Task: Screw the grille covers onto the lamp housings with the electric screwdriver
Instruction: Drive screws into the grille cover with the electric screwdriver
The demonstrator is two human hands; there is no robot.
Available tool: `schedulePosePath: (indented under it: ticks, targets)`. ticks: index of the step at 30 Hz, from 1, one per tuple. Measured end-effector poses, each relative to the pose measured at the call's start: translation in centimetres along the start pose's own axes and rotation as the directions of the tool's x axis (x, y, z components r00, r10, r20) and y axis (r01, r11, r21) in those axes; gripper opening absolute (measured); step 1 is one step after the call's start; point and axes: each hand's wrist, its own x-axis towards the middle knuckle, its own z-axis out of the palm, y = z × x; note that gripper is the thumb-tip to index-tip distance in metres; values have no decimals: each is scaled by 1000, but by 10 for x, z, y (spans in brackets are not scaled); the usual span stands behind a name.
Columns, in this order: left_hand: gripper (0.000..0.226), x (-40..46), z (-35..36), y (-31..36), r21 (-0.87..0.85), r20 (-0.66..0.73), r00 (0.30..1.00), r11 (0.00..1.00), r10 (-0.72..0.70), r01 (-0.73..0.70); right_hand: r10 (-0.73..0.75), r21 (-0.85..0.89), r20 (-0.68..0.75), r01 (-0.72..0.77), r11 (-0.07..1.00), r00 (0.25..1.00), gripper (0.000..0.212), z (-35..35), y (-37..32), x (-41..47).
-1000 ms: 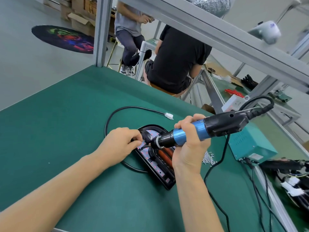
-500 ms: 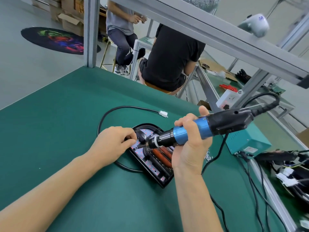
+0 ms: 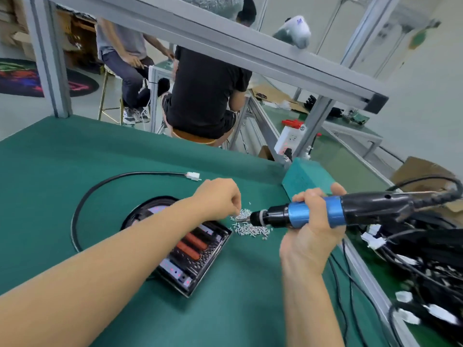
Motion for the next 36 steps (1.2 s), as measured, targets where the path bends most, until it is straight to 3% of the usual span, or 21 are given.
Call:
schedulePosePath:
  ticks: [2,4,11,19,36]
  targets:
    - [9,16,11,7,47,99,994,998,-39,34,-73,-15,-26,73,997,997,37,-4,1,2]
    - [12,25,18,9,86,166,983,994,-83,69,-56,-14,-52,55,998,997,38,-11,7,12]
    - [16,32,26,3,181,251,955,977,-161,117,-15,-32,-21,15,999,1000,39,-17,18,24]
    - [18,31,26,2,219,272,951,972,-148,89,-17,-48,92,21,999,996,38,-10,30,20]
    - [15,32,24,3,221,251,961,974,-114,57,-25,-59,63,29,998,998,38,-6,27,19]
